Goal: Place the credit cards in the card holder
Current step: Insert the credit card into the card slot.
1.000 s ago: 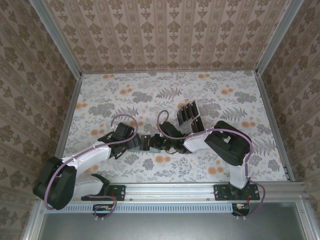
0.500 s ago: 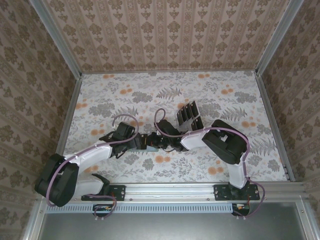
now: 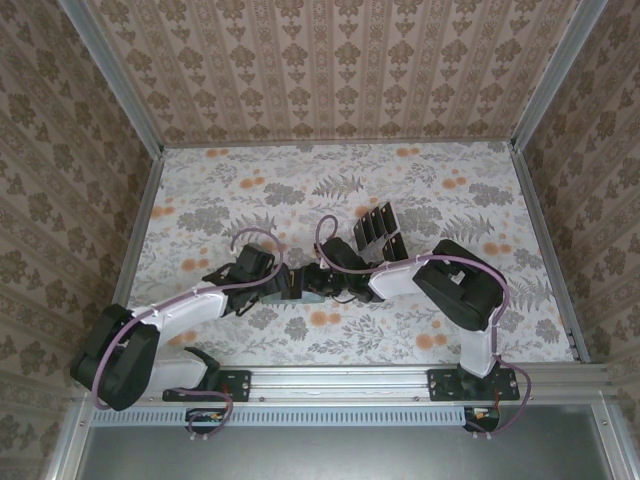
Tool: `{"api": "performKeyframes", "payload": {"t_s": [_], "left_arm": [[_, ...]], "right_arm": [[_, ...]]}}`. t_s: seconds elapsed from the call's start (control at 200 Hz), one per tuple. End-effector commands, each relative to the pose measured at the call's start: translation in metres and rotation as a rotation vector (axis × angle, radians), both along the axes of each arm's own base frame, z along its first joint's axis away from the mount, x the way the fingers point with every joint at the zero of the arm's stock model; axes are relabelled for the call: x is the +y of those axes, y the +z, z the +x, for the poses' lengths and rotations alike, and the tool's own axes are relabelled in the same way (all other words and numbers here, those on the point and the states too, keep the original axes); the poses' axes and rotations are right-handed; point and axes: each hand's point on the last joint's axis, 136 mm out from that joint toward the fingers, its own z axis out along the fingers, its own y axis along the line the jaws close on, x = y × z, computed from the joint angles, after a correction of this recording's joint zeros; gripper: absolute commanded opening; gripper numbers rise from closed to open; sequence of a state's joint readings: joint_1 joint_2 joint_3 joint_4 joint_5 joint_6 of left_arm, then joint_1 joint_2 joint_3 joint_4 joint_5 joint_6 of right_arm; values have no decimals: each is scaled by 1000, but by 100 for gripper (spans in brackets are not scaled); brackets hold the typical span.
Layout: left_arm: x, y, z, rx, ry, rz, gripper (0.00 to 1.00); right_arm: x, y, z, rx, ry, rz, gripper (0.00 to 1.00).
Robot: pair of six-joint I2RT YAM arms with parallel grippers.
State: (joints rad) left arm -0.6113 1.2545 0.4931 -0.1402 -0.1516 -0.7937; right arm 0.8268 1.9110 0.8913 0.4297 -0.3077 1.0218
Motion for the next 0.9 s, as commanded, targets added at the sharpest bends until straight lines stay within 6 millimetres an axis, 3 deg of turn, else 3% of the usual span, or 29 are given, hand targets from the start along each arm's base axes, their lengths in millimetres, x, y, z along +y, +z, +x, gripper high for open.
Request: {"api": "performKeyframes", "payload": {"t_s": [0.0, 0.305, 0.48, 0.66, 0.895], "left_arm": [[-7, -5, -2, 5, 2, -31, 99], [-8, -2, -4, -7, 15, -34, 98], [-5, 3, -6, -24, 22, -37, 99], [-4, 8, -5, -35, 25, -48, 99], [20, 10, -8, 11, 66, 55, 99]], "right_arm": [[-25, -27, -11, 56, -7, -113, 38], [-29, -25, -10, 62, -5, -131, 38], [-30, -15, -10, 48, 3, -134, 50], [-34, -8, -9, 35, 26, -209, 51], [-35, -7, -10, 27, 68, -289, 49]]}}
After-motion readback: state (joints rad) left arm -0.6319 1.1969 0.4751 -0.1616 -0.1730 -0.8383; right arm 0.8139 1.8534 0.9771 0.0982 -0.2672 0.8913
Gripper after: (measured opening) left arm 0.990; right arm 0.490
